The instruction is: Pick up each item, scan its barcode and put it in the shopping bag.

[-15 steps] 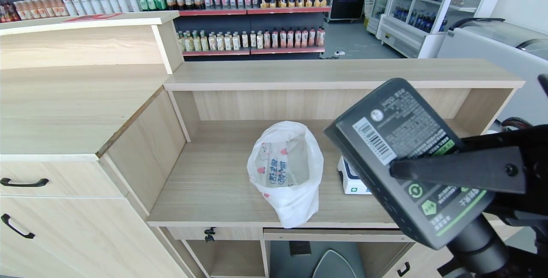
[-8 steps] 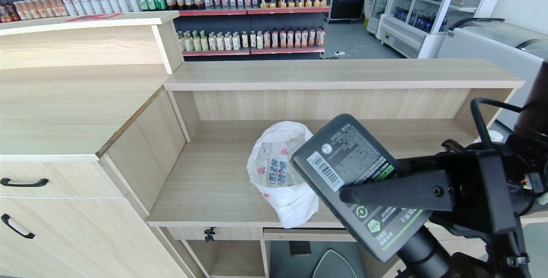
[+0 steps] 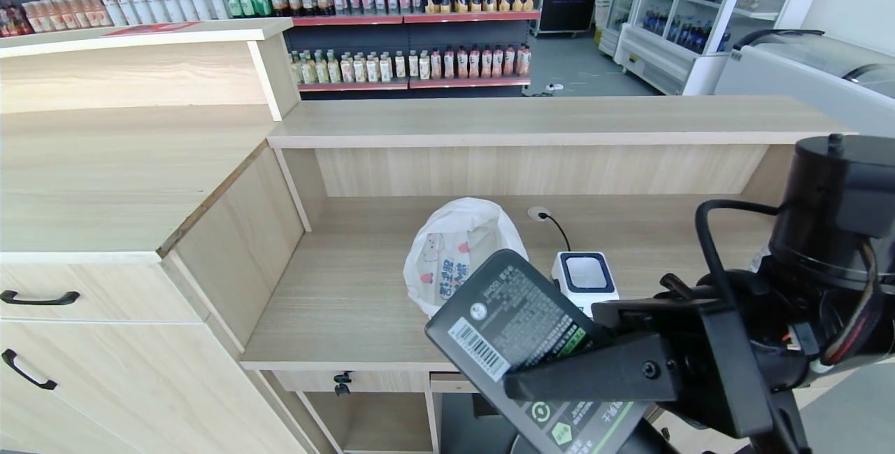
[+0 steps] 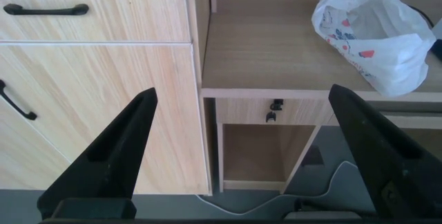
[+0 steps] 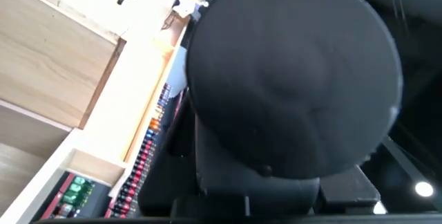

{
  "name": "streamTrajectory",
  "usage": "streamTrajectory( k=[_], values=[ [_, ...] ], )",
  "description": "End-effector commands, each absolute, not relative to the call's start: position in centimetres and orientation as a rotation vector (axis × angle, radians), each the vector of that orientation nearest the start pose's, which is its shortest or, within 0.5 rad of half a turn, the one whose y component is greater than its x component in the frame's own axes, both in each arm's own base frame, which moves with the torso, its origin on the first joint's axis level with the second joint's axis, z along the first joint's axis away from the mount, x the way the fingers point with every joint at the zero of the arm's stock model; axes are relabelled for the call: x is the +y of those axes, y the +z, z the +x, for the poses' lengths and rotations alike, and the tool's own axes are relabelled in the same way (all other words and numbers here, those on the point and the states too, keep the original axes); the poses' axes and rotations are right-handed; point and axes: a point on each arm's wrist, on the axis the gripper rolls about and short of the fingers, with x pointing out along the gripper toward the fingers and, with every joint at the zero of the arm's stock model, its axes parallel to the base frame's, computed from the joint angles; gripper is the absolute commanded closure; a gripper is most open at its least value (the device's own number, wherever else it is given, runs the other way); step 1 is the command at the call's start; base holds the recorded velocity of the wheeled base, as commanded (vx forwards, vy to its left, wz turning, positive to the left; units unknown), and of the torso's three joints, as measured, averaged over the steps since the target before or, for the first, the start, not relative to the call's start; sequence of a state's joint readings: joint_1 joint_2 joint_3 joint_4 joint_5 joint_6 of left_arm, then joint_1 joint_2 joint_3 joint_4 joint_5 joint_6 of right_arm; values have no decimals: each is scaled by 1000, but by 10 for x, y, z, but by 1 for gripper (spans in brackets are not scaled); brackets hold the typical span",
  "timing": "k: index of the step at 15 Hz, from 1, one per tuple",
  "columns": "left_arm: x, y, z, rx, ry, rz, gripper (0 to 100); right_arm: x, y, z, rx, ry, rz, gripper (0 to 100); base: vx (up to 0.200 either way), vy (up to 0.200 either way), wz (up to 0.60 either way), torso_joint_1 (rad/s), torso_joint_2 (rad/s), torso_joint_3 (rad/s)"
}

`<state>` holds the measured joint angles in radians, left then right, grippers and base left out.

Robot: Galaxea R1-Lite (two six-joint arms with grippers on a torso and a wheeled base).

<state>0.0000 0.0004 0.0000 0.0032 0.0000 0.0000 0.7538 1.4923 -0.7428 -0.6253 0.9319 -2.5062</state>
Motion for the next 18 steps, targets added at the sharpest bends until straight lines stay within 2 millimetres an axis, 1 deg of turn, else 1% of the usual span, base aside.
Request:
streamTrajectory(
  k=[1,6,7,8,9,10,12,13,14,15,16,17,18],
  values=[
    [0,75,-23,3,0,0,0,186,220,170,2511,-1092,2290,100,0,0,0,0,0,0],
    [0,75,-23,3,0,0,0,187,220,169,2515,-1119,2280,100,0,0,0,0,0,0],
    [0,75,-23,3,0,2,0,189,224,169,2520,-1138,2278,100,0,0,0,0,0,0],
    [0,75,-23,3,0,0,0,191,231,171,2512,-1158,2315,100,0,0,0,0,0,0],
    [0,75,-23,3,0,0,0,190,242,174,2440,-1199,2465,100,0,0,0,0,0,0],
    [0,75,-23,3,0,0,0,180,254,179,2307,-1280,2751,100,0,0,0,0,0,0],
    [0,75,-23,3,0,2,0,145,282,184,2090,-1426,3366,100,0,0,0,0,0,0],
    [0,75,-23,3,0,0,0,128,289,184,1994,-1413,3611,100,0,0,0,0,0,0],
    [0,75,-23,3,0,2,0,95,290,188,1796,-1470,3965,100,0,0,0,0,0,0],
    [0,75,-23,3,0,0,0,62,285,195,1577,-1384,4211,100,0,0,0,0,0,0],
    [0,75,-23,3,0,0,0,26,285,195,1347,-1162,4415,100,0,0,0,0,0,0],
    [0,75,-23,3,0,0,0,5,284,195,1125,-1027,4550,100,0,0,0,0,0,0],
    [0,75,-23,3,0,0,0,-19,278,194,754,-948,4738,100,0,0,0,0,0,0]
  ],
)
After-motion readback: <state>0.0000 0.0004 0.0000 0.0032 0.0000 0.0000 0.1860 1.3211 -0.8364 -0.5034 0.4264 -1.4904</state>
